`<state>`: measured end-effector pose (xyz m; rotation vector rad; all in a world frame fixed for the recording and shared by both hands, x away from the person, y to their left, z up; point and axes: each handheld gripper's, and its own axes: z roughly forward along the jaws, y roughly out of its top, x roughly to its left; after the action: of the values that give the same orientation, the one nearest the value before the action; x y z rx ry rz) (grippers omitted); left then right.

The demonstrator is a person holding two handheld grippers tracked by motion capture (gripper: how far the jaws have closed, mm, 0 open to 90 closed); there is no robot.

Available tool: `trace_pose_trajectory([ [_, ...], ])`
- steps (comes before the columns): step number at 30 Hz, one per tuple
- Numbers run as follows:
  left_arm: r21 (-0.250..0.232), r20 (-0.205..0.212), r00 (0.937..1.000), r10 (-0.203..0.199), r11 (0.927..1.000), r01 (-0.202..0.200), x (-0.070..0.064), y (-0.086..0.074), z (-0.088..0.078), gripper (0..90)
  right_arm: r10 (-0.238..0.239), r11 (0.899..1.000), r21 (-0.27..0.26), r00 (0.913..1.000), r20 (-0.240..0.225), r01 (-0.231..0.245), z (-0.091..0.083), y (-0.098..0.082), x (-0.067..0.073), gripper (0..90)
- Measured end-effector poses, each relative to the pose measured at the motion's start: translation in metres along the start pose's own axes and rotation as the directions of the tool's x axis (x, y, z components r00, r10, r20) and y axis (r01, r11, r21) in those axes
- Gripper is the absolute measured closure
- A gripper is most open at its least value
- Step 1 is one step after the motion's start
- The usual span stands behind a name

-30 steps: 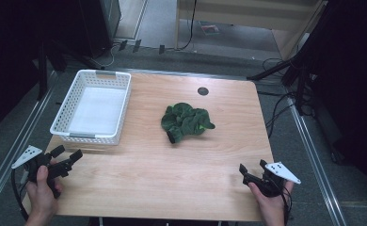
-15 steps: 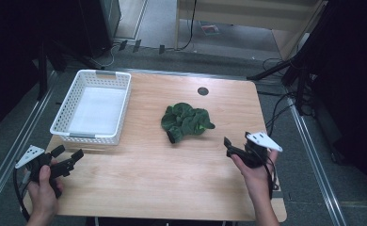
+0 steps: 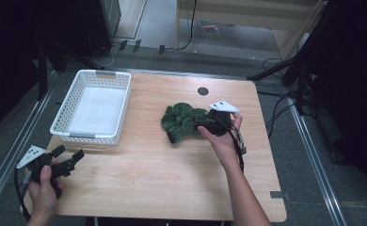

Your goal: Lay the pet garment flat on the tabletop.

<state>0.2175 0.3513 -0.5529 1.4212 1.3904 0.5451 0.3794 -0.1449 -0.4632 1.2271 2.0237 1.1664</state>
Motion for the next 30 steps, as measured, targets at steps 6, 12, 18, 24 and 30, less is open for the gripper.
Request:
trace_pose_trajectory([
  [6, 0.005, -0.004, 0.9999, 0.01, 0.9999, -0.01, -0.001, 0.0, 0.001, 12.2, 0.005, 0.999, 0.054, 0.9999, 0.011, -0.005, 0.021, 0.001, 0.002, 11.9],
  [12, 0.009, -0.001, 0.9999, 0.013, 0.9999, -0.013, -0.001, 0.0, 0.001, 12.7, 0.05, 0.988, 0.144, 0.9987, -0.014, -0.047, 0.046, -0.006, 0.003, 7.4],
  [18, 0.009, -0.004, 0.9999, 0.013, 0.9999, -0.013, -0.002, 0.0, 0.001, 12.8, 0.071, 0.98, 0.187, 0.9974, -0.002, -0.07, 0.057, -0.011, 0.003, 10.4],
  [24, 0.003, -0.024, 0.9989, 0.039, 0.9992, -0.039, -0.005, -0.001, 0.0, 13.3, 0.031, 0.985, 0.173, 0.9992, -0.023, -0.027, 0.056, -0.017, 0.008, 67.7],
  [30, 0.01, -0.088, 0.9931, 0.078, 0.9969, -0.078, -0.012, 0.004, 0.001, 13.5, 0.032, 0.996, 0.09, 0.9948, -0.097, -0.023, 0.036, -0.016, 0.013, 80.5],
])
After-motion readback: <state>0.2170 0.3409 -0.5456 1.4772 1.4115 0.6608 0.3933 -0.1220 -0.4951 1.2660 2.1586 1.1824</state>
